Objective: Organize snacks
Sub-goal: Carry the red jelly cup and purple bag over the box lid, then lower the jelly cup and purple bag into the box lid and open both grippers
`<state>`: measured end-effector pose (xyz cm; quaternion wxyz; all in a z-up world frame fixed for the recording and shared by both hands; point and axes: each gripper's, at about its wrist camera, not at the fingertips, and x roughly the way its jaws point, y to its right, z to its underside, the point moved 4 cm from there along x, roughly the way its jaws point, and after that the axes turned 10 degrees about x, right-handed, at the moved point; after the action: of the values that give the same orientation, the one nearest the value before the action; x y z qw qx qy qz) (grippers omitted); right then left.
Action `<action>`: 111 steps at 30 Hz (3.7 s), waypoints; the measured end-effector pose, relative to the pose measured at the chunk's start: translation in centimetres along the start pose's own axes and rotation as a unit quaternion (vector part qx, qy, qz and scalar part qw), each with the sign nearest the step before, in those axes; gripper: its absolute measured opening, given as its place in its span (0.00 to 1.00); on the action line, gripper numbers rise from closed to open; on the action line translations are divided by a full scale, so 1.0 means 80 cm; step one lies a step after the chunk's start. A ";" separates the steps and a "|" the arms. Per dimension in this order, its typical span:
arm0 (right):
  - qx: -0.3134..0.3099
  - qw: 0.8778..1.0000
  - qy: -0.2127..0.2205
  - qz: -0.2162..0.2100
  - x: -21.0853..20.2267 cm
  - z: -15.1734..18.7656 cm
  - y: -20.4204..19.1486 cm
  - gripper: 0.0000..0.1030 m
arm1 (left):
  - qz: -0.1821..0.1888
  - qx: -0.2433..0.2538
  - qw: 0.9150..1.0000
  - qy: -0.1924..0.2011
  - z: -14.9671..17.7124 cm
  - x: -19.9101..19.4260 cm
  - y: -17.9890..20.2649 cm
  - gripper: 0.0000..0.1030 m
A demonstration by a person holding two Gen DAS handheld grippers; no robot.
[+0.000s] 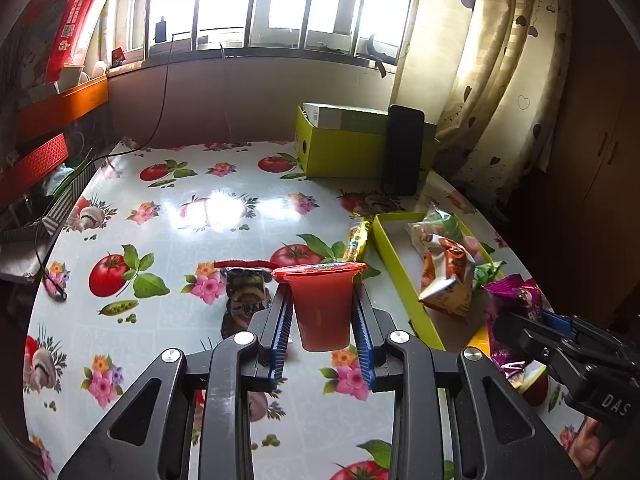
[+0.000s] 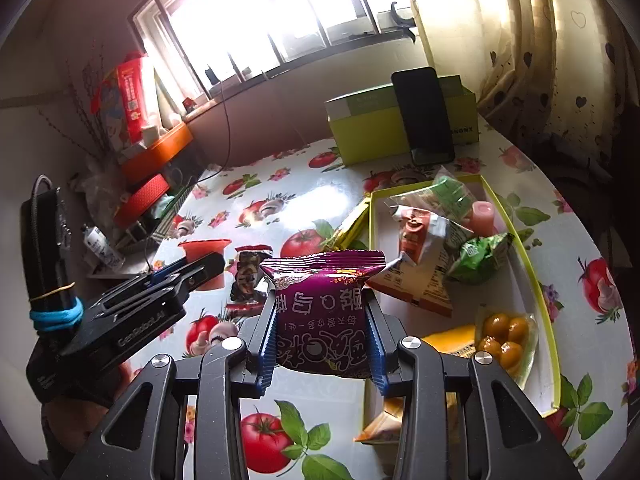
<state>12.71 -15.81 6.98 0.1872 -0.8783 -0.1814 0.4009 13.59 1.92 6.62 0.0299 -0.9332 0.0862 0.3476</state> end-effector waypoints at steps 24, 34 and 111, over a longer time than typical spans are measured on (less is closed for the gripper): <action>0.014 1.000 0.013 0.005 -0.028 -0.001 0.033 0.35 | 0.028 0.018 0.999 0.008 -0.002 -0.025 0.056 0.29; 0.031 0.999 0.026 0.021 -0.044 -0.006 0.066 0.35 | 0.053 0.025 0.998 0.001 -0.002 -0.017 0.077 0.29; 0.024 0.997 -0.029 0.074 0.040 -0.029 0.154 0.42 | 0.169 0.064 0.980 -0.079 -0.008 0.123 0.164 0.30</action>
<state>18.54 -25.35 0.53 0.1729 -0.8727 -0.1118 0.4428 18.91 -12.42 0.73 0.0373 -0.8711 0.2617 0.4139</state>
